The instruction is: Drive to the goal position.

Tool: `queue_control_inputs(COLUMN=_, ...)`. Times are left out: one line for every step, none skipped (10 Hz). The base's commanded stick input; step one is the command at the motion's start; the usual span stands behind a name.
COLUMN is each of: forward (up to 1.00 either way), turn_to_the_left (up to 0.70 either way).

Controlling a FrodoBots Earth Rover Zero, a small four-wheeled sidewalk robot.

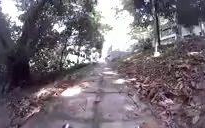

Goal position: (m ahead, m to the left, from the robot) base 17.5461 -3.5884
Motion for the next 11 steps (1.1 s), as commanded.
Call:
queue_control_inputs(forward=0.5, turn_to_the_left=0.0)
queue_control_inputs(forward=0.5, turn_to_the_left=0.0)
queue_control_inputs(forward=0.5, turn_to_the_left=0.0)
queue_control_inputs(forward=0.52, turn_to_the_left=0.0)
queue_control_inputs(forward=0.7, turn_to_the_left=0.0)
queue_control_inputs(forward=0.7, turn_to_the_left=0.0)
queue_control_inputs(forward=0.7, turn_to_the_left=0.0)
queue_control_inputs(forward=0.7, turn_to_the_left=0.0)
queue_control_inputs(forward=0.7, turn_to_the_left=-0.21)
queue_control_inputs(forward=0.7, turn_to_the_left=0.0)
queue_control_inputs(forward=0.7, turn_to_the_left=0.0)
